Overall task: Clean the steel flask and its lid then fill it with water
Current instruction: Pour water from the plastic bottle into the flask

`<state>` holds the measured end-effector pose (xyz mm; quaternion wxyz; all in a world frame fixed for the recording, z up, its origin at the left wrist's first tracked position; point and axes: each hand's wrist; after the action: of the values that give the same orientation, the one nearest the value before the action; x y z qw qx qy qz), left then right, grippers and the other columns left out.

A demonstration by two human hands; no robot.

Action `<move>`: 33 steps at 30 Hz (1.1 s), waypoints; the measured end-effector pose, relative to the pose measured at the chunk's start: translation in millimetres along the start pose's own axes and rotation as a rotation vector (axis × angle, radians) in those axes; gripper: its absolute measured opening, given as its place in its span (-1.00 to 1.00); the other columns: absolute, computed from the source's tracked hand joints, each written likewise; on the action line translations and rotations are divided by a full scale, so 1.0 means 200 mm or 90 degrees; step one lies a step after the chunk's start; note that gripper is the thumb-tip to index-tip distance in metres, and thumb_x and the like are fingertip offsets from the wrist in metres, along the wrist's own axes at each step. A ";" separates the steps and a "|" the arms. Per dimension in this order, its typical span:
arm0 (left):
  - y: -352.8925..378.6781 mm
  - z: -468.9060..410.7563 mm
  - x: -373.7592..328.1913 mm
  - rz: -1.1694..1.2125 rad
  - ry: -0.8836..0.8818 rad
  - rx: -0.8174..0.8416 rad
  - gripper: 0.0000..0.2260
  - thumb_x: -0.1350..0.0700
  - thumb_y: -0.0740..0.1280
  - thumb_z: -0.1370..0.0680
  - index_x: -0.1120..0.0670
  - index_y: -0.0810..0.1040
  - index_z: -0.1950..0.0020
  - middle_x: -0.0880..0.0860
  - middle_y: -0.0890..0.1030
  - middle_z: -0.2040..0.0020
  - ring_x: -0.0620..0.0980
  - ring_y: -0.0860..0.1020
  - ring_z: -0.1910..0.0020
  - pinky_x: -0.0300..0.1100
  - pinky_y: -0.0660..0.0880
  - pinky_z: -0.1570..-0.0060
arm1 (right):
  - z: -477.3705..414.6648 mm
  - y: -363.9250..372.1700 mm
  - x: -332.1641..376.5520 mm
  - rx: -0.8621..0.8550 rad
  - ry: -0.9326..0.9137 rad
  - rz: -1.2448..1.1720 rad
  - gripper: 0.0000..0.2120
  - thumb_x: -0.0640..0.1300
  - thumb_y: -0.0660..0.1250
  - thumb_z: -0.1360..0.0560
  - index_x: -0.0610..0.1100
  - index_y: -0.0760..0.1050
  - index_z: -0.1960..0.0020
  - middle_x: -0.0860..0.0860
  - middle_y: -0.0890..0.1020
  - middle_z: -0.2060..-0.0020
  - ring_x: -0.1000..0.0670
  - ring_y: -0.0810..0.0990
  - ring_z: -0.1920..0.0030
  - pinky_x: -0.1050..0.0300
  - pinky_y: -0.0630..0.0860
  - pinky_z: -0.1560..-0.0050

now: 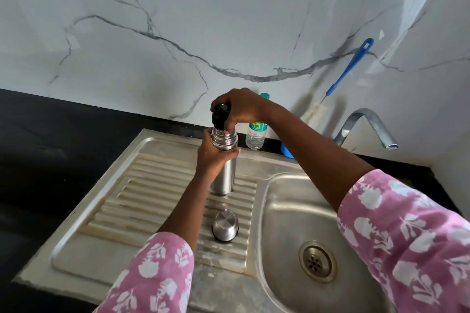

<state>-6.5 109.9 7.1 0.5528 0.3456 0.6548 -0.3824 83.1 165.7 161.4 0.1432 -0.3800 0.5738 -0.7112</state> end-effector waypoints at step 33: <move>0.03 0.02 0.00 -0.034 -0.015 -0.057 -0.46 0.22 0.55 -0.29 0.00 0.34 -0.12 -0.17 0.54 0.17 -0.26 0.53 0.21 -0.46 0.40 0.27 | -0.04 0.06 0.08 0.083 0.015 0.160 -0.58 -0.17 0.51 -0.25 -0.09 0.63 -0.11 -0.01 0.64 0.02 0.01 0.54 0.04 0.25 0.46 0.19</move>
<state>-0.1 108.6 6.5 0.5651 0.2981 0.6736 -0.3716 63.1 157.1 155.9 0.2487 -0.2865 0.5714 -0.7278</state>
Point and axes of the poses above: each hand's wrist, its own z-axis away from the middle knuckle, its own y-axis out of the palm, x = y × z
